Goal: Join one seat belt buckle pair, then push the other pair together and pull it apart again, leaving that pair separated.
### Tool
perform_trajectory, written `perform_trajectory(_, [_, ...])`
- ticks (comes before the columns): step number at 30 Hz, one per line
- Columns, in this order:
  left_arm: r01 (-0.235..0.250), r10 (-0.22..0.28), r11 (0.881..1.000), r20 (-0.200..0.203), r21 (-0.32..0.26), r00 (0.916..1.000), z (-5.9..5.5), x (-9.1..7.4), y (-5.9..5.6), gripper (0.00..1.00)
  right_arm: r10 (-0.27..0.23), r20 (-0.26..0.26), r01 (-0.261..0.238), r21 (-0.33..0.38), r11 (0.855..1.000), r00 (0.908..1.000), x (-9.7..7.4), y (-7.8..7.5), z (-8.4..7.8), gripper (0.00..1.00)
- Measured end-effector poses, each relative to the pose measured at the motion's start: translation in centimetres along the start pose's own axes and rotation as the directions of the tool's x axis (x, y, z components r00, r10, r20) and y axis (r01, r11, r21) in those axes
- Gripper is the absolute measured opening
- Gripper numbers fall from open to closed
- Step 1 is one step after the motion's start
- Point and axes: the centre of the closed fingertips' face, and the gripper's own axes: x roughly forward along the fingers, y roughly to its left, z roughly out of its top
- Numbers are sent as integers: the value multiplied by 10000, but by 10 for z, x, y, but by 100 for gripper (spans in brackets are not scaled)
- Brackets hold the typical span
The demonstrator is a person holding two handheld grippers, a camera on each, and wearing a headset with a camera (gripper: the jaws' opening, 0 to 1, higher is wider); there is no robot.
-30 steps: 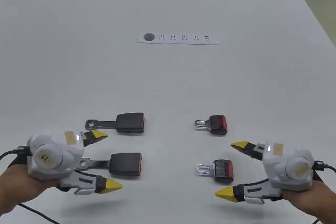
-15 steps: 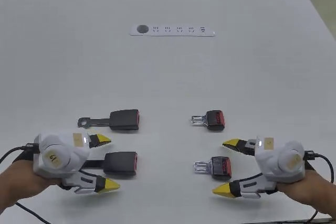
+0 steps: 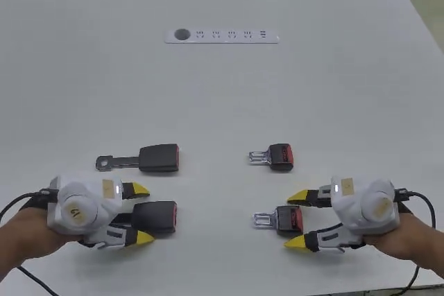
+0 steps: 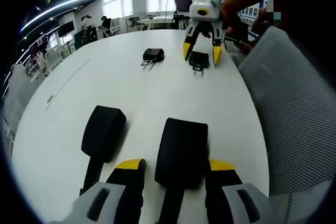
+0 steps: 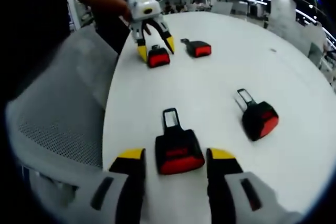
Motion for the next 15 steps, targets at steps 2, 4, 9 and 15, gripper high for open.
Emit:
perform_trajectory(2, [1, -1, 10000, 23, 0, 10000, 0, 1, 1, 45, 3, -28, -3, -162, 9999, 10000, 0, -1, 0, 42])
perform_trajectory(4, [146, -147, 9998, 28, 167, 9999, 0, 1, -2, 42, -21, -64, 19, -181, 9998, 10000, 1, -2, 0, 38])
perform_trajectory(9, [339, -341, 9981, 28, 505, 9994, 0, 2, -5, 36, 98, -22, -99, -397, 9992, 9999, 0, -1, 0, 36])
perform_trajectory(15, [440, -437, 9965, -64, 712, 9990, 1, 1, -6, 35, 167, 321, -153, -437, 9989, 9993, 0, 0, -1, 36])
